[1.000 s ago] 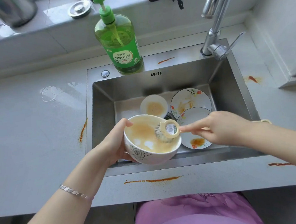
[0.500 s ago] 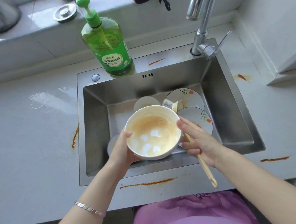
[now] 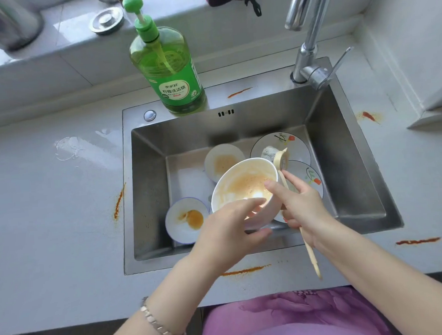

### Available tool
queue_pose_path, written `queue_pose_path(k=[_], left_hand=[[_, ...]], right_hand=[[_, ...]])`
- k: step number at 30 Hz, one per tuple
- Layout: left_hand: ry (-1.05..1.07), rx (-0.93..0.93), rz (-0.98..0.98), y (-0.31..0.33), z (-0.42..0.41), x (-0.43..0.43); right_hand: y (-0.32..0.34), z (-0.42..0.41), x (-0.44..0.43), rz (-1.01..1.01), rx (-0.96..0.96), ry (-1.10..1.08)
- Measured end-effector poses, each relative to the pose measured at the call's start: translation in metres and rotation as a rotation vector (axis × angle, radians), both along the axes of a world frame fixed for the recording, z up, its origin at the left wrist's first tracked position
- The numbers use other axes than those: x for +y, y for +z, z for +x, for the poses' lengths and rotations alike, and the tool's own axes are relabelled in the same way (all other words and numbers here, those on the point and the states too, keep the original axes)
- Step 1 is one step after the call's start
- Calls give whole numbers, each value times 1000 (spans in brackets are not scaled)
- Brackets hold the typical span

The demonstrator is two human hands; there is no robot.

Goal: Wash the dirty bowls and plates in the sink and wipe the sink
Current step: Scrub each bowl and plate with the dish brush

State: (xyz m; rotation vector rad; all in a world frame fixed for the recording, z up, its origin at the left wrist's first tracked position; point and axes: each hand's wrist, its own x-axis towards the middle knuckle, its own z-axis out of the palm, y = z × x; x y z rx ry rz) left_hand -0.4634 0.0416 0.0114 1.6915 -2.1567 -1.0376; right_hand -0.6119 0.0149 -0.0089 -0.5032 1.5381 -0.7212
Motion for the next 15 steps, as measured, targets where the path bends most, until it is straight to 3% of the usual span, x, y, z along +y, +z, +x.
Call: queue_pose_path(k=[3, 5, 7, 10, 15], left_hand=[[12, -205, -63, 1, -14, -6], [143, -129, -7, -2, -10, -13], [329, 100, 164, 0, 2, -22], [540, 390, 321, 8, 16, -28], [494, 351, 296, 8, 24, -29]], right_hand=[[0, 4, -1, -34, 36, 2], [5, 1, -2, -53, 20, 27], [11, -11, -5, -84, 45, 72], [18, -30, -5, -265, 264, 332], [42, -23, 18, -486, 362, 801]])
